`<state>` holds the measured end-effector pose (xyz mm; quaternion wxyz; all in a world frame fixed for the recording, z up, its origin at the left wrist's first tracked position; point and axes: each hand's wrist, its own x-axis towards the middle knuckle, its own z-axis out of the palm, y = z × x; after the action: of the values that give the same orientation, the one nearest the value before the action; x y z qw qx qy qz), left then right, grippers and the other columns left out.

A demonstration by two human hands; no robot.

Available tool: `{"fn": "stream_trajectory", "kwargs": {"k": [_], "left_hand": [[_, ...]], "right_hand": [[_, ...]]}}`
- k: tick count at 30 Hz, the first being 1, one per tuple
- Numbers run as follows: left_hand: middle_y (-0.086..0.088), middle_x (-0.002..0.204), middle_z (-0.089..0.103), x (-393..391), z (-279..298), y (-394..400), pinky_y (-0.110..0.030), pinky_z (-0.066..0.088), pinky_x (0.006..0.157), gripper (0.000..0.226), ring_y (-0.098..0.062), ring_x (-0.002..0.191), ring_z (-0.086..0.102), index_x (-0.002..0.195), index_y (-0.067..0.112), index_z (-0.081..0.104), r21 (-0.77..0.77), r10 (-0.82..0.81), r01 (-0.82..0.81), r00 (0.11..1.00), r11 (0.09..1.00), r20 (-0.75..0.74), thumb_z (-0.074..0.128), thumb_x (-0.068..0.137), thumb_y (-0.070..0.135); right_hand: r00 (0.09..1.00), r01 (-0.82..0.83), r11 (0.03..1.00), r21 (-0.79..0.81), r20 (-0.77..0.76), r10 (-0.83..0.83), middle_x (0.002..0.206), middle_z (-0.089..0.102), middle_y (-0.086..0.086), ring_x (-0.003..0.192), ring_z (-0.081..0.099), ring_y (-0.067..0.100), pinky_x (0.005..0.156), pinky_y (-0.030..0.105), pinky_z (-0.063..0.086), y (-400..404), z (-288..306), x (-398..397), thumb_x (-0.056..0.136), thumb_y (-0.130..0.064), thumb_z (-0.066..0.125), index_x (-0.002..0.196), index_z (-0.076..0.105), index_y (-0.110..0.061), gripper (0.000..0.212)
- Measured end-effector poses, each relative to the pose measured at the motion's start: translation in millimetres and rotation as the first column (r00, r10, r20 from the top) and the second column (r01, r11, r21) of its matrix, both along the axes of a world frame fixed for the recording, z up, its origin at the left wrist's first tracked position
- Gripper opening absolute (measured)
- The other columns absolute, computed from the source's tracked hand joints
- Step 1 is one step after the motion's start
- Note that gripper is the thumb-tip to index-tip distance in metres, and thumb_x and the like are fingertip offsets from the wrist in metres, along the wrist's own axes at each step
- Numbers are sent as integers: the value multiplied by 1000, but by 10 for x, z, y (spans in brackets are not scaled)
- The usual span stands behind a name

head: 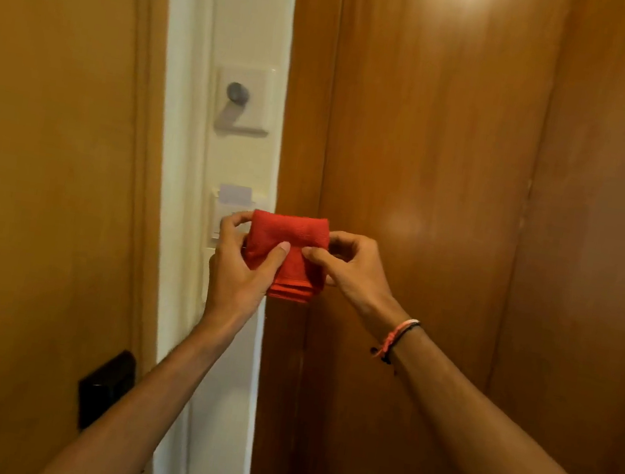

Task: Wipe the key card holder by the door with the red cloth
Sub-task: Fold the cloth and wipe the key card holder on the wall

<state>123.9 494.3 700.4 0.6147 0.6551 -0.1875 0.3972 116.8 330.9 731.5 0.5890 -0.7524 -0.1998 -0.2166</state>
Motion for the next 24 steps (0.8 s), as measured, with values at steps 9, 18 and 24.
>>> {"fn": "stream_trajectory", "kwargs": {"k": [9, 18, 24], "left_hand": [[3, 128, 57, 435, 25, 611, -35, 63, 82, 62, -15, 100, 68, 142, 24, 30, -18, 169, -169, 985, 985, 36, 67, 93, 29], [-17, 127, 57, 829, -114, 548, -42, 57, 91, 40, -30, 113, 57, 123, 12, 55, 38, 750, -780, 613, 625, 249, 58, 96, 43], [-20, 135, 65, 880, -220, 304, -57, 51, 104, 47, -39, 126, 59, 121, 2, 68, 91, 739, -787, 607, 610, 293, 41, 105, 37]], "right_hand": [[796, 558, 737, -382, 496, -346, 146, 55, 13, 131, 58, 27, 106, 39, 55, 383, 194, 394, 99, -42, 66, 143, 57, -13, 54], [306, 952, 129, -278, 843, -443, 176, 8, 22, 164, 10, 36, 134, 53, 16, -862, -83, 1037, 104, -71, 21, 168, 11, -7, 91], [185, 981, 135, -141, 889, -419, 176, 9, 20, 165, 11, 34, 135, 50, 14, -922, -145, 1243, 104, -71, 26, 169, 10, -9, 91]]}}
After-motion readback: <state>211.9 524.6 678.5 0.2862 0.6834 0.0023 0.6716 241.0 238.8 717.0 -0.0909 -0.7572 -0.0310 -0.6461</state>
